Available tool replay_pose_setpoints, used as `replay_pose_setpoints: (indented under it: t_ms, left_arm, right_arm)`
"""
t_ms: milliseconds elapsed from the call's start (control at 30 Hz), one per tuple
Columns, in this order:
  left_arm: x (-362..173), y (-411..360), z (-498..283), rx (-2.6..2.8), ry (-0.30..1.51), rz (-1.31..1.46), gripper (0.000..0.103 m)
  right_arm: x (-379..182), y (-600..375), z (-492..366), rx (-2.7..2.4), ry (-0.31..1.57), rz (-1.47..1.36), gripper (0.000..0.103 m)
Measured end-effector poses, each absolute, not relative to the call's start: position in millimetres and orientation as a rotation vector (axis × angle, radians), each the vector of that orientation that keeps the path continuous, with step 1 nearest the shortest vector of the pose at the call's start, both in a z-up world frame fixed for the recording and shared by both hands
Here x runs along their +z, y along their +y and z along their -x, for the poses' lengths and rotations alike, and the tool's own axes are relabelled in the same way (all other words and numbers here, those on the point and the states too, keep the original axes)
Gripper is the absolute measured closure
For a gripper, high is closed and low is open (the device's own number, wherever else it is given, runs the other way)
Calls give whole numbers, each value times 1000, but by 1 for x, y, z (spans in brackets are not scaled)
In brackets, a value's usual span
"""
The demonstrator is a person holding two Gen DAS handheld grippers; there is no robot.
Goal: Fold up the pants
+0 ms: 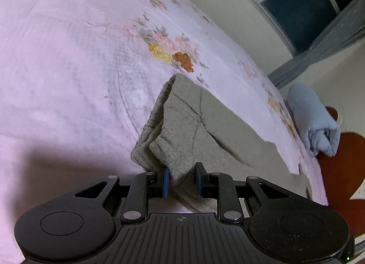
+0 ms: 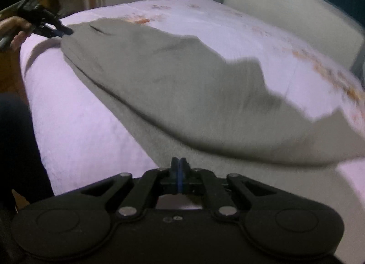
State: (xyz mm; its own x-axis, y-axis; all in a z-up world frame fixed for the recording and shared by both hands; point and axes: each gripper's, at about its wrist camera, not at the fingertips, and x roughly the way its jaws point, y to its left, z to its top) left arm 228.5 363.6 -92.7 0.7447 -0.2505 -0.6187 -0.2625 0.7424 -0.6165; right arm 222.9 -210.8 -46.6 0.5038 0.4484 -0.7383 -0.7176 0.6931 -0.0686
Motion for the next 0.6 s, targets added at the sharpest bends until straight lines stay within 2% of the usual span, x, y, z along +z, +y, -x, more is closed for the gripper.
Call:
replay_pose_setpoints:
  t_ms: [67, 100, 133, 167, 200, 400, 600]
  left_arm:
    - [-91, 361, -227, 4, 749, 734, 79]
    - [-89, 361, -224, 7, 740, 732, 71]
    - [-87, 361, -219, 27, 729, 738, 48]
    - [-83, 361, -213, 72, 716, 729, 31]
    - [-77, 359, -204, 122, 690, 701, 15]
    - [-40, 281, -187, 41, 611, 511, 15]
    - [-41, 162, -222, -30, 635, 373, 15]
  right_arm:
    - [-38, -215, -225, 714, 740, 349, 103]
    - [-33, -218, -224, 715, 731, 340, 103]
    - [-29, -220, -223, 709, 716, 342, 103]
    - [-22, -224, -220, 694, 687, 336, 103]
    - [-15, -230, -219, 682, 669, 314, 94]
    - [17, -285, -237, 465, 605, 78, 87]
    - [27, -332, -261, 293, 595, -98, 82]
